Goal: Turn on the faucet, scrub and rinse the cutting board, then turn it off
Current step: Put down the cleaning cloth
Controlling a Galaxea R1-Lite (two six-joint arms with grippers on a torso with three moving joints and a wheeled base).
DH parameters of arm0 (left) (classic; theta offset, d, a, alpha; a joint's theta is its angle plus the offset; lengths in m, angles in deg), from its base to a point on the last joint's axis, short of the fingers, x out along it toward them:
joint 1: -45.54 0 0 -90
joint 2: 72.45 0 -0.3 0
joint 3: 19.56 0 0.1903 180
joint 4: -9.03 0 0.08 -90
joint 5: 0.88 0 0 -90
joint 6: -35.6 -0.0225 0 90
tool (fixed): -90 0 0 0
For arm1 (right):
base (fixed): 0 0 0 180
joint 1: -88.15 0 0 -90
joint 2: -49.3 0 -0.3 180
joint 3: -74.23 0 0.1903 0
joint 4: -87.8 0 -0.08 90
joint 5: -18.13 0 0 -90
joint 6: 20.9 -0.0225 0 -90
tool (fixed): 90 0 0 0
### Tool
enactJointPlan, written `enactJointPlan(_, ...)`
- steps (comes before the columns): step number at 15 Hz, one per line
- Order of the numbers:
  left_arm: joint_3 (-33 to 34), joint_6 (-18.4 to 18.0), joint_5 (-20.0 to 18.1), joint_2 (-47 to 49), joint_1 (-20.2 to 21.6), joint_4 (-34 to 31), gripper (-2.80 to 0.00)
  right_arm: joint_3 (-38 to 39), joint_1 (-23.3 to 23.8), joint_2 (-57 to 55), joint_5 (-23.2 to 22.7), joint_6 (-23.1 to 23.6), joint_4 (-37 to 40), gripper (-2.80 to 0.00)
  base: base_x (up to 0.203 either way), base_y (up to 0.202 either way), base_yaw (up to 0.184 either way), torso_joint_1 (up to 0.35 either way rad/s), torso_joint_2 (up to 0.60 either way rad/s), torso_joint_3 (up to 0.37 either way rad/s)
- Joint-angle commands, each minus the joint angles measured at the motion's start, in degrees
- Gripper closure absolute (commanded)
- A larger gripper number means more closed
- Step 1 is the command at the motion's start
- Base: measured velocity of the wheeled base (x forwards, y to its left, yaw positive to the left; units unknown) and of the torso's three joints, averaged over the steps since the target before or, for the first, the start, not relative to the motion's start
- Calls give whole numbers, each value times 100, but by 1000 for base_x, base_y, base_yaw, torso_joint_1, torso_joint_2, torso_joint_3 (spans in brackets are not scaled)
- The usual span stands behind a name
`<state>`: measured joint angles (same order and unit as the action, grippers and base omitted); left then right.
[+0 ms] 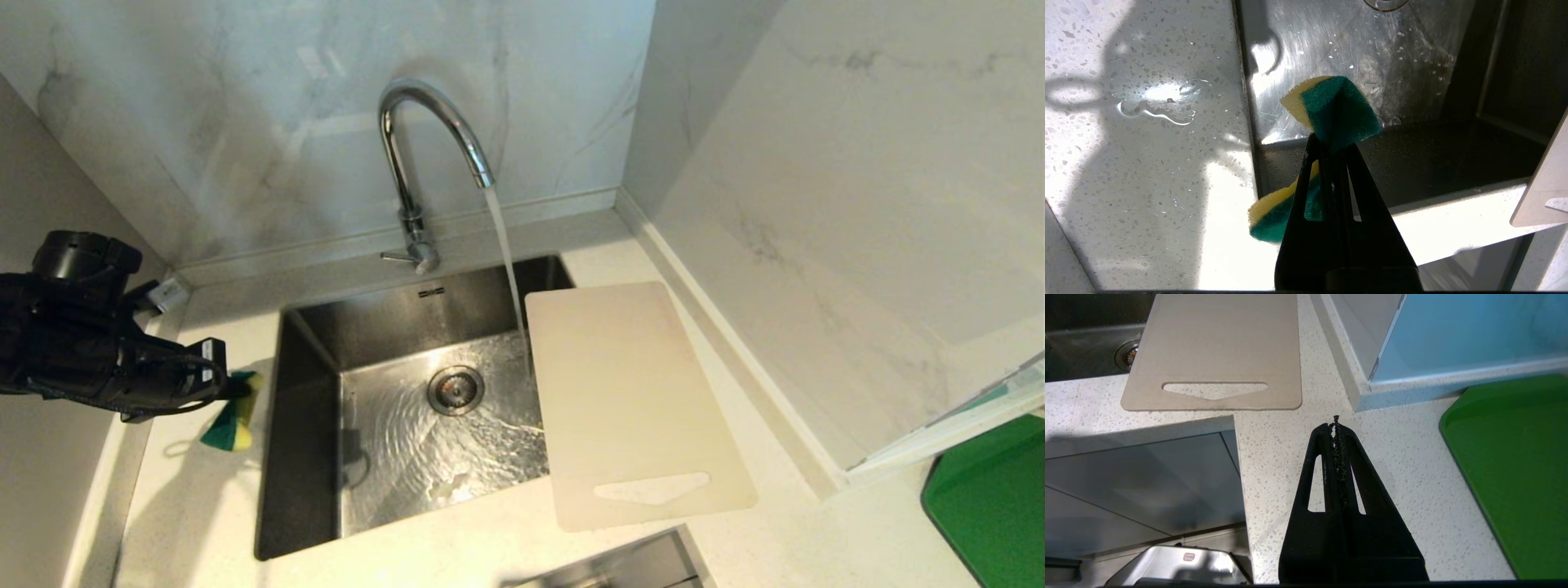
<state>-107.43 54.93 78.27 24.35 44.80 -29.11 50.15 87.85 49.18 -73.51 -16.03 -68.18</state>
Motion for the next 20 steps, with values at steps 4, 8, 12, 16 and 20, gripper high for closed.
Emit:
enactJointPlan(4, 65, 10, 4, 239, 3, -15, 0, 81, -5, 13, 42, -135, -30, 0, 0, 0, 0, 0, 0, 0)
enactJointPlan(8, 177, -17, 129, 463, 226, -16, 0, 81, -5, 13, 129, -364, -48, 0, 0, 0, 0, 0, 0, 0)
enactJointPlan(12, 502, -39, 283, 707, 463, 113, 0, 81, -5, 13, 129, -364, -48, 0, 0, 0, 0, 0, 0, 0)
enactJointPlan(16, 589, -132, 286, 949, 714, 251, 0, 81, -5, 13, 129, -364, -48, 0, 0, 0, 0, 0, 0, 0)
enactJointPlan(20, 750, -280, 288, 941, 856, 350, 0, 81, -5, 13, 129, -364, -48, 0, 0, 0, 0, 0, 0, 0)
